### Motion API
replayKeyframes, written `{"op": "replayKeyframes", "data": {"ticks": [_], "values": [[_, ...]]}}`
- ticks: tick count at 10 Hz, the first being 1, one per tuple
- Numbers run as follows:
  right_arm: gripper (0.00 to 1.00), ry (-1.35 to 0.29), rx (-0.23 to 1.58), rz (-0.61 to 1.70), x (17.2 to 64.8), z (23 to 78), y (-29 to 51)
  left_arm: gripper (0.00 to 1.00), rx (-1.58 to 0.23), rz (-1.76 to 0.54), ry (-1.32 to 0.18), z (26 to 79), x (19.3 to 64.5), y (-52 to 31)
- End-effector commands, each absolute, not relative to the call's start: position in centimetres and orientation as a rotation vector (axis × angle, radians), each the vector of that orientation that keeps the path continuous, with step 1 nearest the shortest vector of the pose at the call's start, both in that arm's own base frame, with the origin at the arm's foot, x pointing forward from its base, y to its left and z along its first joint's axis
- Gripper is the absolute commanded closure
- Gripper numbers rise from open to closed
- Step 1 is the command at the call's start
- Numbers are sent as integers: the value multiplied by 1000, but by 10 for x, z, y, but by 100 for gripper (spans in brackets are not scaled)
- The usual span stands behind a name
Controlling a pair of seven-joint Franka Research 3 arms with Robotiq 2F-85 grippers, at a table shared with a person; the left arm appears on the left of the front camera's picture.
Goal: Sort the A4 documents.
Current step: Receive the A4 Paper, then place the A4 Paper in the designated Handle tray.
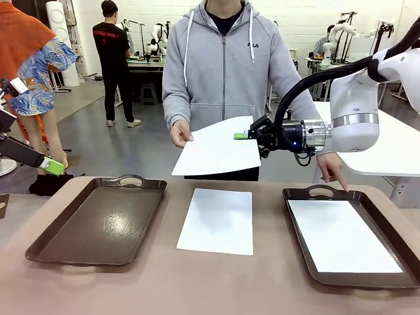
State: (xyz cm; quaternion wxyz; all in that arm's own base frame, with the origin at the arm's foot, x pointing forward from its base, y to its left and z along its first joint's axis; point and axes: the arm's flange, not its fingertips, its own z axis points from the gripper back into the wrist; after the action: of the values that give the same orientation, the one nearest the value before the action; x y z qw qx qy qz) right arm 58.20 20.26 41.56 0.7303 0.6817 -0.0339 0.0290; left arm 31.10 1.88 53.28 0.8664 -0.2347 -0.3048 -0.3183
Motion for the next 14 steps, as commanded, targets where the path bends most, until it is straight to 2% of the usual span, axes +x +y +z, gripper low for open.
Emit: {"op": "replayKeyframes", "data": {"ticks": [1, 11, 12, 13, 14], "values": [[100, -82, 1505, 43, 583, 416, 203, 0, -508, -679, -646, 532, 312, 21], [99, -76, 1500, 62, 582, 416, 202, 0, -508, -679, -646, 532, 312, 21], [99, -92, 1431, 176, 553, 420, 197, 0, -508, -679, -646, 532, 312, 21], [99, -31, 1433, 207, 535, 424, 186, 0, -508, -679, -646, 532, 312, 21], [99, -39, 1465, 226, 522, 427, 168, 0, -508, -679, -646, 532, 312, 21]]}}
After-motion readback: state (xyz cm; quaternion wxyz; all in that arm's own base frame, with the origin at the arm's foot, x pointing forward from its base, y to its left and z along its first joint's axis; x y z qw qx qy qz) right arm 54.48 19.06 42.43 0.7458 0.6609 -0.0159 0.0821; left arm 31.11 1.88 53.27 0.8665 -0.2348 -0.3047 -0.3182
